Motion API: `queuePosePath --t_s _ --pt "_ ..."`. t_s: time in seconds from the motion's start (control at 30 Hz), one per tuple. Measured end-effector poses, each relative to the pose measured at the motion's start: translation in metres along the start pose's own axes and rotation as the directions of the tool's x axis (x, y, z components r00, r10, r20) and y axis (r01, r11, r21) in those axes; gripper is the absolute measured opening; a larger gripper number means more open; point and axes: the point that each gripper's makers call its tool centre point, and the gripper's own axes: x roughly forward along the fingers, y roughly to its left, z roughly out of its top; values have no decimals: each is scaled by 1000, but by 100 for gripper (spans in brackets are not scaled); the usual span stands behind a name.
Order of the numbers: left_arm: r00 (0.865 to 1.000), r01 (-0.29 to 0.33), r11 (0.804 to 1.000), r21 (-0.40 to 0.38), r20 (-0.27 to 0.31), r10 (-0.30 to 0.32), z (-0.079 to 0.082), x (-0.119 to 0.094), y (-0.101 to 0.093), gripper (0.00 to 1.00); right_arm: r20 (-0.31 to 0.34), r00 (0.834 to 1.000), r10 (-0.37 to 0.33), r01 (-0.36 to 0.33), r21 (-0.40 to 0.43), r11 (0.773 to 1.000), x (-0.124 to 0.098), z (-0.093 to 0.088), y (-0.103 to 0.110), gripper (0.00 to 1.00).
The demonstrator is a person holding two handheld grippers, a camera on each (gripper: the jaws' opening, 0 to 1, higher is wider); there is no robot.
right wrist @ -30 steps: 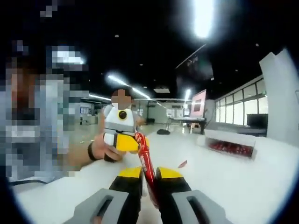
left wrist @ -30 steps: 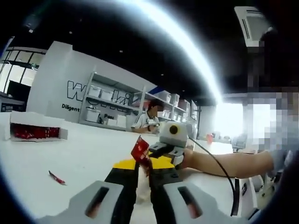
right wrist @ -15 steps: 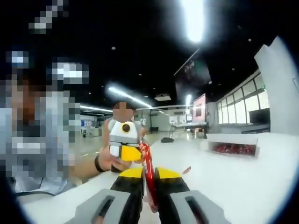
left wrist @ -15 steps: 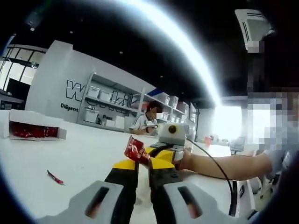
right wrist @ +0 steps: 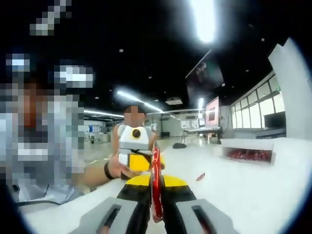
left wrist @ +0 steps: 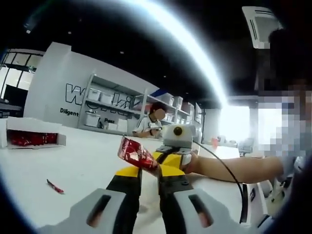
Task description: Tear open the coffee pouch, take out the coffee, and pour the coffee from the pouch into the cup
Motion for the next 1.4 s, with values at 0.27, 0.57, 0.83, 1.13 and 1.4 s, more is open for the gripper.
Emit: queuePosePath --t_s 0.27,0.57,0.83,1.13,1.4 --pt "1000 18 1000 3 -6 -18 -2 0 -3 16 -76 996 38 -38 -4 999 12 -15 10 7" --pt "999 33 999 -11 -8 -33 -1 0 -6 12 -78 996 31 -32 -13 999 10 -13 9 7" --pt "1000 28 1000 -9 -9 -28 -1 0 -5 11 -33 999 5 -5 -8 1000 1 -4 3 2" --pt "1000 1 1000 12 -16 -1 -3 -2 -3 11 -21 1000 -22 22 18 1000 0 -7 -2 3" --pt "1000 15 1000 19 24 -15 5 -2 -3 11 -90 995 -30 27 -35 999 9 -21 -3 27"
